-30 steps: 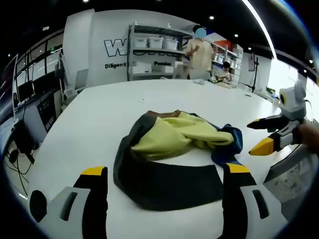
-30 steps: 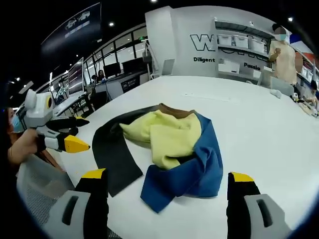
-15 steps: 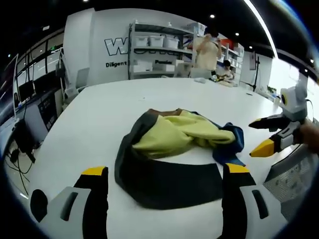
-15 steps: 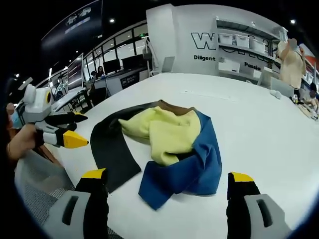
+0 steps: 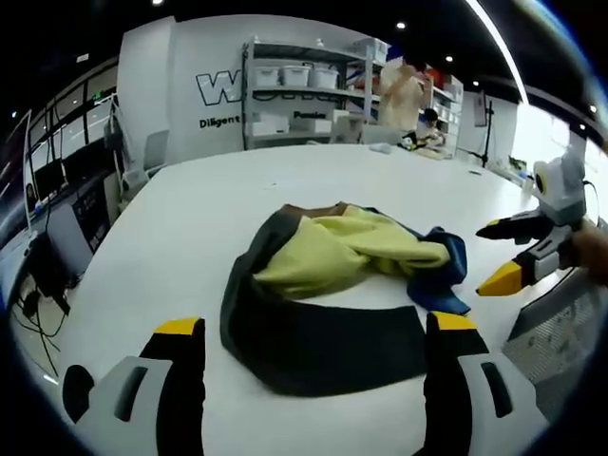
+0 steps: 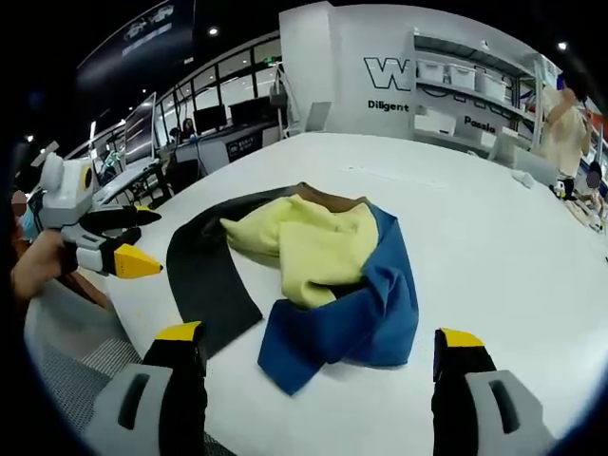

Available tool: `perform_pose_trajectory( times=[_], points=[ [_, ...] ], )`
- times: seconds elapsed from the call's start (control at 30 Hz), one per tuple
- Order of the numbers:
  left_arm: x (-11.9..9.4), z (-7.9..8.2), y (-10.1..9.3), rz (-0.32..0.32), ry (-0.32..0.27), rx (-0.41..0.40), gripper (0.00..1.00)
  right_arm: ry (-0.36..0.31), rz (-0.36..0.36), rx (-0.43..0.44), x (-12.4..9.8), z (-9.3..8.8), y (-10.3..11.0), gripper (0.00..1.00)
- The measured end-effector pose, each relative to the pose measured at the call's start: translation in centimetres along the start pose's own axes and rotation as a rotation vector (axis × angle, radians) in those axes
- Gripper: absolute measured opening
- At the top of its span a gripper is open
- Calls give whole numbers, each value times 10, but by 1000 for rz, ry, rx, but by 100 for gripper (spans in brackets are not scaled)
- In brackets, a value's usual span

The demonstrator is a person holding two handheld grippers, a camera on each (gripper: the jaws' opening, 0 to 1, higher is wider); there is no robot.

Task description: Fold the garment on the visible template until the final outline fits inside the template.

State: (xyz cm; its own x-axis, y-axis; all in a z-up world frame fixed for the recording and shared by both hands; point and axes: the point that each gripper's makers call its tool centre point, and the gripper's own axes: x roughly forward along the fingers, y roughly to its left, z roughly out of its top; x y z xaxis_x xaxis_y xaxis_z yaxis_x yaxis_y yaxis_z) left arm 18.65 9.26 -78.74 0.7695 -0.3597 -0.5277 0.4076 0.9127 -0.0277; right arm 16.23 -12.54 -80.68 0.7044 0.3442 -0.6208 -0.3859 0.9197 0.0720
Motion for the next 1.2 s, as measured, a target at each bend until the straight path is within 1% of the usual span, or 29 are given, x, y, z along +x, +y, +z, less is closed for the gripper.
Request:
perform_pose_trajectory(
  times=[0.13, 0.23, 0.37, 0.7, 1.07, 1.2],
  points=[
    [0, 0, 0, 1, 1, -2, 99, -1, -1, 0, 0, 0, 0, 99],
    [0, 0, 0, 1, 2, -2, 99, 8, -14, -18, 0, -2, -2, 99],
    [0, 0, 0, -1, 0, -7, 99, 7, -11, -3, 0, -2, -3, 99],
    [0, -1, 3, 6, 3, -15, 99, 19, -8, -4, 1, -4, -1, 99],
    [-2, 0, 8, 25, -2, -26, 99, 11, -6, 16, 0, -2, -2, 99],
    [-1, -2, 8, 26, 7, -22, 99, 8, 3, 26, 1, -2, -1, 99]
  ],
)
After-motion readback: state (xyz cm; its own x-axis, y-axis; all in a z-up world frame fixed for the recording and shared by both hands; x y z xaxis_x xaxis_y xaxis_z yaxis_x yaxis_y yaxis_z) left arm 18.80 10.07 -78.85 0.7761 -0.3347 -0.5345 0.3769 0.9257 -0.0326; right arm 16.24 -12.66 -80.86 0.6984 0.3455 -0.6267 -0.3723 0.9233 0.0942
